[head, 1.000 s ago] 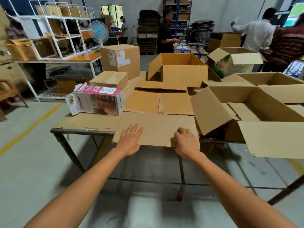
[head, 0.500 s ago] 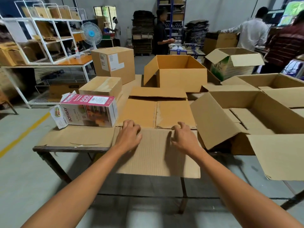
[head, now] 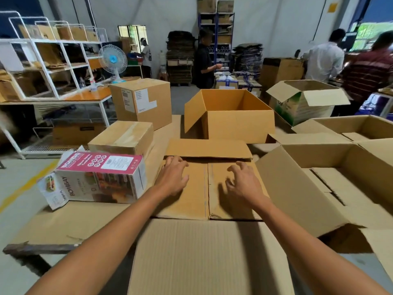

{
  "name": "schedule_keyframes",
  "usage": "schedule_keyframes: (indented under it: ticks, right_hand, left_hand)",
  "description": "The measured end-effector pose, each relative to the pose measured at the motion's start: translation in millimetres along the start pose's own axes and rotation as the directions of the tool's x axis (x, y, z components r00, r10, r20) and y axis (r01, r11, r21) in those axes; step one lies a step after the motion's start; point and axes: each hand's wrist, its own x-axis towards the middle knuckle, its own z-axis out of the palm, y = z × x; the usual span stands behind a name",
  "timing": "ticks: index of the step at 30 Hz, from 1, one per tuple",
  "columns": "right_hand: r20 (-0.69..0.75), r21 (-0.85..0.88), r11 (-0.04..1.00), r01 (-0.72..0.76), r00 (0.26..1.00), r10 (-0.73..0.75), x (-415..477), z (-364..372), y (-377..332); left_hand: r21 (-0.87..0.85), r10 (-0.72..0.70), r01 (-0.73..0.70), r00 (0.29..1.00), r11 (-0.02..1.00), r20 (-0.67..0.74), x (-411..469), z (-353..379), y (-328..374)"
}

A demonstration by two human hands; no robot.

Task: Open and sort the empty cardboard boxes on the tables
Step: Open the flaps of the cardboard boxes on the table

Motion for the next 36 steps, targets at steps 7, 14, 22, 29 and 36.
schedule_keyframes:
  ticks: [7,14,22,29,36]
  right_hand:
    - [-0.019,-0.010,1.000,-0.006,1.000,0.005,60,3,9]
    - [0.049,-0.135,0.990,0.043,0.998,-0.037,116,14,40]
    - [-0.007,-0.177,0.973,0.146,0.989,-0.150,181,0,98]
    - [-0.367,-0.096,0.986,0.135,0.916,-0.161,268,-25,95]
    - [-0.222,-0.055,0.998,-0.035,0.975,0.023,321,28,100]
  left_hand:
    - [0.106,0.036,-0.042,0.998,0.994,0.053,77,16,-8]
    - [0.079,0.083,-0.103,0.971,0.992,0.225,127,48,-11]
    - [0.191,-0.014,-0.021,0.983,0.981,0.182,177,22,-48]
    - [0.181,-0.048,0.110,0.948,0.977,-0.316,272,-4,-67]
    - [0.158,-0.078,0.144,0.929,0.977,-0.362,326,43,-82]
